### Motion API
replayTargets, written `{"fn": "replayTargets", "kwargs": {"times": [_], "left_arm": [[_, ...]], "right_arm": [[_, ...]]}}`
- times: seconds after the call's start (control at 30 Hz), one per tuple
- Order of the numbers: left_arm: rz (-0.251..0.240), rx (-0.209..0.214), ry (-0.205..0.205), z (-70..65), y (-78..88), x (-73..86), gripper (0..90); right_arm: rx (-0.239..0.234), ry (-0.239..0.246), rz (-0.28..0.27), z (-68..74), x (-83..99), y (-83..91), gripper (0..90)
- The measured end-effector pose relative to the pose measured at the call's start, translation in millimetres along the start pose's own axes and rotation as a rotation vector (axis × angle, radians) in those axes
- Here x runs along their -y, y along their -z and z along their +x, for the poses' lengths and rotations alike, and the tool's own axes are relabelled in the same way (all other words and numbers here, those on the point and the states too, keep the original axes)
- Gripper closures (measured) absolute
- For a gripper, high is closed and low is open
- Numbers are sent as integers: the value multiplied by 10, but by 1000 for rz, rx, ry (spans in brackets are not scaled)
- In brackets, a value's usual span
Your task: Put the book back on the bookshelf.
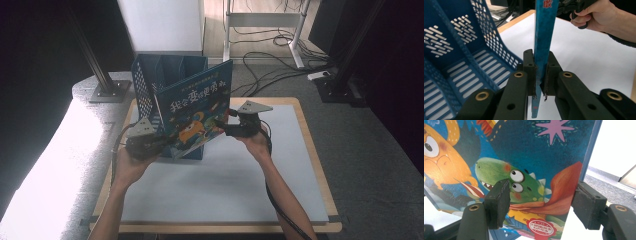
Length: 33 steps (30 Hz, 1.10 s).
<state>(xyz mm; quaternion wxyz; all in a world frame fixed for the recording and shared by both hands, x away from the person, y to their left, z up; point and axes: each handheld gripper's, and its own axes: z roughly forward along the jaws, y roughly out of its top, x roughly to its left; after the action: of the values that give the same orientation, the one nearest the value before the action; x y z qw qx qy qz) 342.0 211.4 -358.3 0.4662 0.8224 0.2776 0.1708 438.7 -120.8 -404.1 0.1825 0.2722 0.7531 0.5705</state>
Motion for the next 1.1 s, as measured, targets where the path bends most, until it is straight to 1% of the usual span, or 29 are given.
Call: {"fn": "replayTargets", "kwargs": {"times": [0.1, 0.13, 0.17, 0.27, 0.33, 0.43, 0.53, 0.63, 0.8, 0.9, 1.0, 1.03, 1.1], "left_arm": [[14, -12, -10, 14, 3, 20, 832], [13, -16, -8, 16, 8, 18, 831], [14, -17, -9, 19, 12, 12, 830], [19, -33, -21, 17, 27, -15, 822], [24, -43, -30, 10, 36, -42, 820], [22, -56, -27, 23, 43, -76, 805], [10, -58, -15, 45, 66, -111, 791], [20, -68, -19, 53, 76, -134, 786], [-1, -71, -7, 99, 115, -203, 774], [-12, -62, -1, 118, 136, -271, 770], [-12, -58, 0, 123, 148, -313, 768], [-4, -60, 0, 115, 146, -339, 771], [-3, -47, 4, 107, 154, -337, 793]], "right_arm": [[-4, -4, 7, 6, 28, -65, 334], [-3, 2, 7, 12, 48, -90, 331], [-1, 1, -2, 17, 59, -99, 331], [-2, -10, -6, 23, 72, -120, 329], [4, 0, -2, 34, 77, -135, 325], [8, -2, -6, 41, 88, -144, 325], [14, -5, -16, 49, 92, -156, 325], [19, -1, -12, 58, 77, -170, 325], [22, -3, -16, 62, 82, -181, 339], [22, -3, -14, 63, 75, -182, 346], [17, -4, -14, 67, 62, -183, 349], [16, -4, -17, 68, 57, -189, 348], [15, -6, -12, 66, 51, -197, 347]]}}
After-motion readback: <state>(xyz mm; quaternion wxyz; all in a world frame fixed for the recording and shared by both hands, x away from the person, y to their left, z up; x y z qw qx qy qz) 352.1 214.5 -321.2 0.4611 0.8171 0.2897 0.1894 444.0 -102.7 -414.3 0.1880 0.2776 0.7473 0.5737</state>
